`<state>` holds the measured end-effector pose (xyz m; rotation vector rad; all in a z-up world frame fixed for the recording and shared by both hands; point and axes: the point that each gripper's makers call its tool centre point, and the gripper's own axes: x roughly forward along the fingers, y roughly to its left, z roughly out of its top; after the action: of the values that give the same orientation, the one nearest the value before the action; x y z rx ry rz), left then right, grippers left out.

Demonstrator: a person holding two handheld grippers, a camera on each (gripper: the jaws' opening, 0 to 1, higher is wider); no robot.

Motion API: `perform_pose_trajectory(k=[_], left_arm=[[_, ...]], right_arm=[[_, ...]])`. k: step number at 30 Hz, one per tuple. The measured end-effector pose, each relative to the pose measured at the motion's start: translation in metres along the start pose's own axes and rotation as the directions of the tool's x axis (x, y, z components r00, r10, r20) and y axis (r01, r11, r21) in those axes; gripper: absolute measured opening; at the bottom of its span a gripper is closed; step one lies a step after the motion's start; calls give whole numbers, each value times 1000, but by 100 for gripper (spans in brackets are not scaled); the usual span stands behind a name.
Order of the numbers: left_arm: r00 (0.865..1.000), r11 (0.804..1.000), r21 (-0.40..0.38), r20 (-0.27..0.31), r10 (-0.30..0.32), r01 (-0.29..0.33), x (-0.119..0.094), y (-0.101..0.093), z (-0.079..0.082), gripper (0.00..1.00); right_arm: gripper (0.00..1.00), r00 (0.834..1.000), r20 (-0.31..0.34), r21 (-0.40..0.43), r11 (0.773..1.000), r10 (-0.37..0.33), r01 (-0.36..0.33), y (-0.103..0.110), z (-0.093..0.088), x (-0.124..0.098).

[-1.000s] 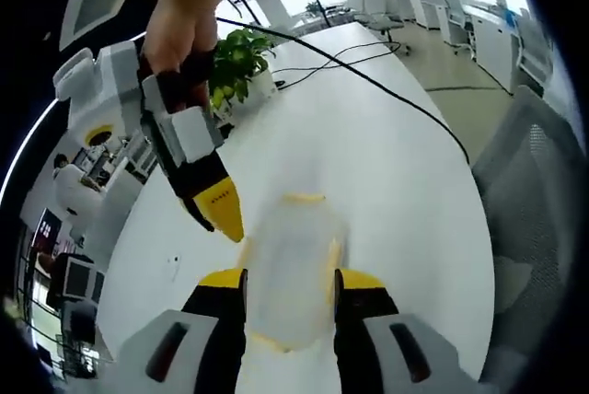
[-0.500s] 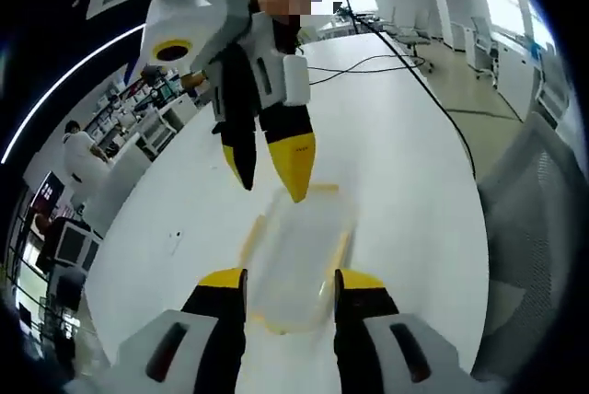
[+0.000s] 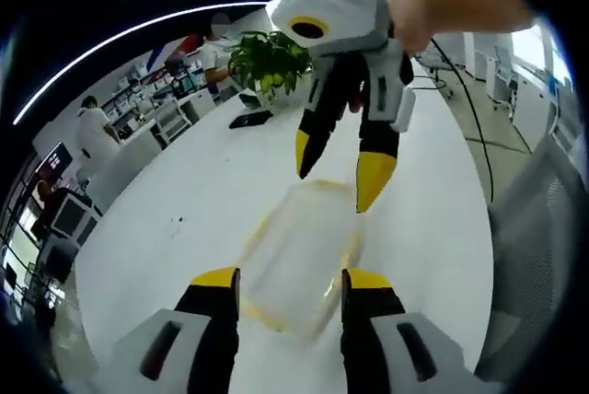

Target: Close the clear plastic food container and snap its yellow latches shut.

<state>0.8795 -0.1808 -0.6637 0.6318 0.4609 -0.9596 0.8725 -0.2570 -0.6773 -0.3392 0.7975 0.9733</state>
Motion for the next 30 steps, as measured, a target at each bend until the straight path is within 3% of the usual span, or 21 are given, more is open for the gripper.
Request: perform_pose_trajectory(k=[7,13,24,30], left_arm=[[1000,999,-53,12,10,-9,2,1,-11,39],[1000,997,-81,23,9,-7,6,-2,-16,40],[998,993,-111,35,55,-50,11,2,-33,41],[997,987,-150,40,67,-60,16,0,-44,41]], right_arm=[[47,992,93,106,991,-89,79,-2,-14,-5],[48,979,144,140,982,-147,127,2,-20,-8],[52,954,162,119,965,-253,235,-3,-42,1],[54,952,139,134,958,-272,255,-7,-59,12]])
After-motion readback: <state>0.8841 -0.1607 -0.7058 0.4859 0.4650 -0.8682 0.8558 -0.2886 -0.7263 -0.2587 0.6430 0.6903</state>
